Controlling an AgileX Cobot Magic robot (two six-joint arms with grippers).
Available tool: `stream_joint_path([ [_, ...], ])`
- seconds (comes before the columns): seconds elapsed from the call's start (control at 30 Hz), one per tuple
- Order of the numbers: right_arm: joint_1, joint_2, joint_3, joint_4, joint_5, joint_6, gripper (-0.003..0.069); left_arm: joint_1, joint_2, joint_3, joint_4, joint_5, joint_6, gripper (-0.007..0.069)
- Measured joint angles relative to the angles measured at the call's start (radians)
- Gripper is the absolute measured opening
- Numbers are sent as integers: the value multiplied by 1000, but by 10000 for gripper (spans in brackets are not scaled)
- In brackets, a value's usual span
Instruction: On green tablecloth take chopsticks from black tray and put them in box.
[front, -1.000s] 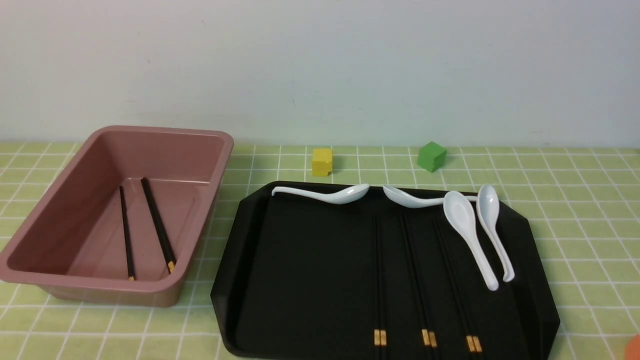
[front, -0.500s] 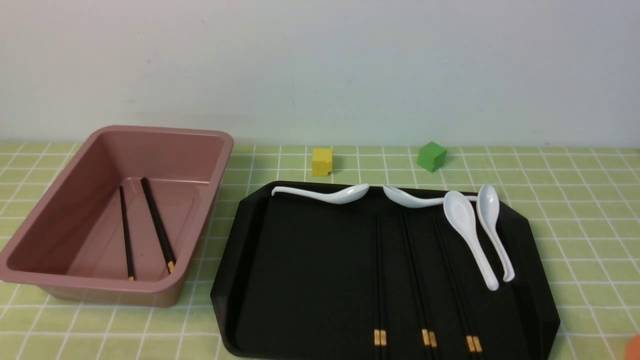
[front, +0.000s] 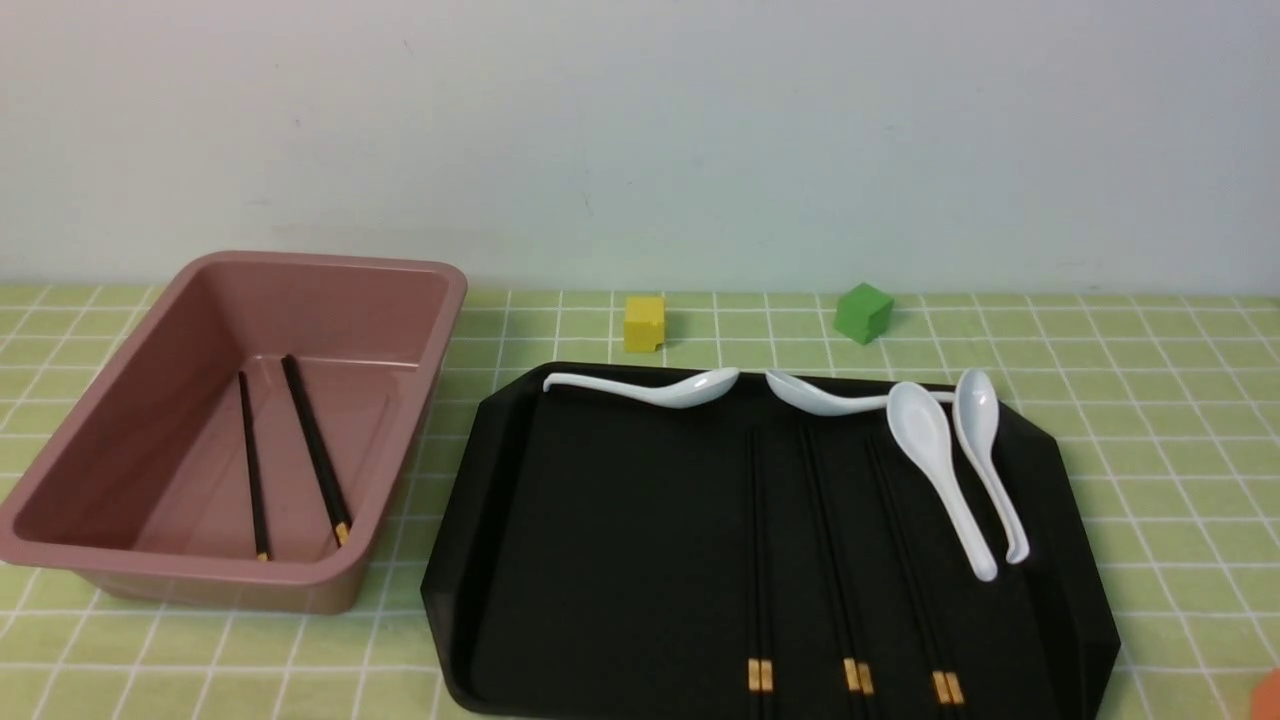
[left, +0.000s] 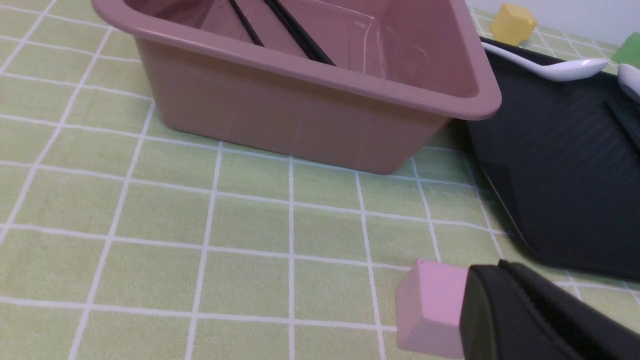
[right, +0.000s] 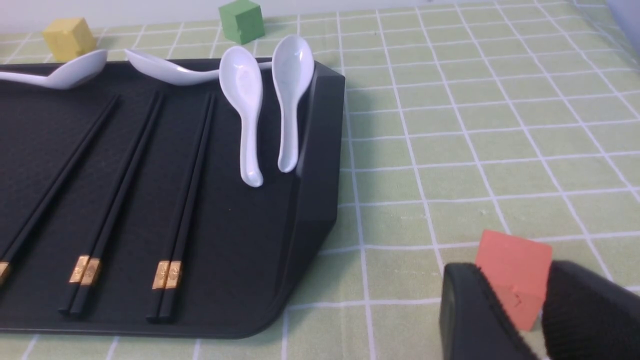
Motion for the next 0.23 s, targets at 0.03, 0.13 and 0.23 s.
stream_joint_path([
  [0.03, 0, 0, 0, 0, 0, 0, 239, 0, 0, 0, 0, 0, 0, 8],
  [0.13, 0, 0, 0, 0, 0, 0, 239, 0, 0, 0, 0, 0, 0, 9],
  [0.23, 0, 0, 0, 0, 0, 0, 239, 0, 0, 0, 0, 0, 1, 15],
])
